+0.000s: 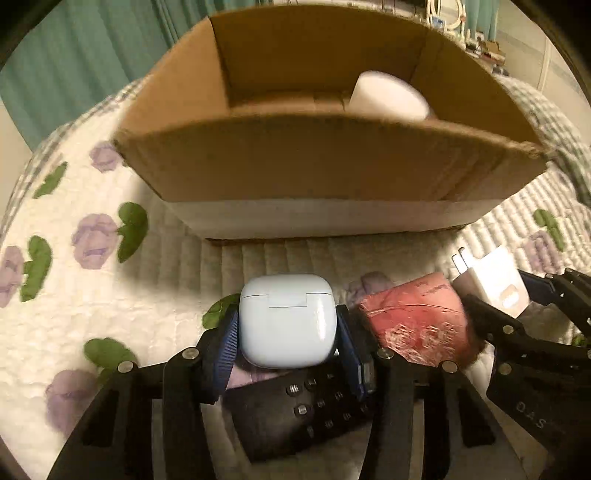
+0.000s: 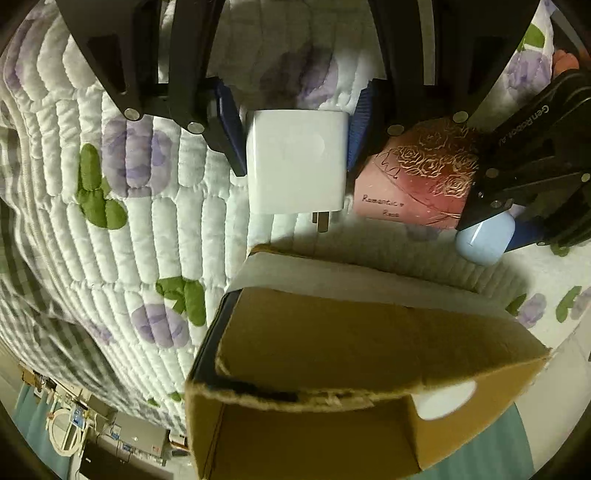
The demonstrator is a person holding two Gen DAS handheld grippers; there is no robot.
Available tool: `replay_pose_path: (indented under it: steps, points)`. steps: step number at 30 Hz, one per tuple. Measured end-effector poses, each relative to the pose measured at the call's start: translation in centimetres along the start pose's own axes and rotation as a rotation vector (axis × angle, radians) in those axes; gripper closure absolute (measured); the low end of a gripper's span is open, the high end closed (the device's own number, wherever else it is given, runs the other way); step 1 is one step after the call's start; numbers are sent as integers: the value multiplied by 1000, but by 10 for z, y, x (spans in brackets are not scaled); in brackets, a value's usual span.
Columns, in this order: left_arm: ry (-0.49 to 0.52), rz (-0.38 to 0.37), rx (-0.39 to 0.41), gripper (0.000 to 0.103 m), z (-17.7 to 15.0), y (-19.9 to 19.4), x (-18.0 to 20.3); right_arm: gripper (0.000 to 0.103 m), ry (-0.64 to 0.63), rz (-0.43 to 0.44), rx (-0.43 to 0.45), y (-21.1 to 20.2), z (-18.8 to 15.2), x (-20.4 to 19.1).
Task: Organize rigid objects
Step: 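Grasp the earbuds case with left tool while right tool grasps the white charger cube, then carry the earbuds case into the box with left tool while right tool drops the cube in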
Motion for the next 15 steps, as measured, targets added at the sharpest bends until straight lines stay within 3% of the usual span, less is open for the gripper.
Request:
replay_pose_path:
  steps: [6, 10, 15]
  points:
    - [6, -34, 62, 53, -8, -46, 9, 52, 30, 28, 70, -39, 0, -1]
    - [-12, -95, 109, 53, -8, -84, 12, 52, 10, 28, 120, -69, 7, -6]
    - [-9, -102, 205, 52, 17, -129, 17, 52, -2, 48, 191, -112, 27, -3]
Point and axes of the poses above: each gripper's, at about its wrist camera, not at the fingertips, and y roughly the way its jaws point, x to its right, z to its top, the point moved 2 cm from there along y, roughly the way its jaws point, and after that the axes turned 3 degrees about x, right-handed, at the moved point
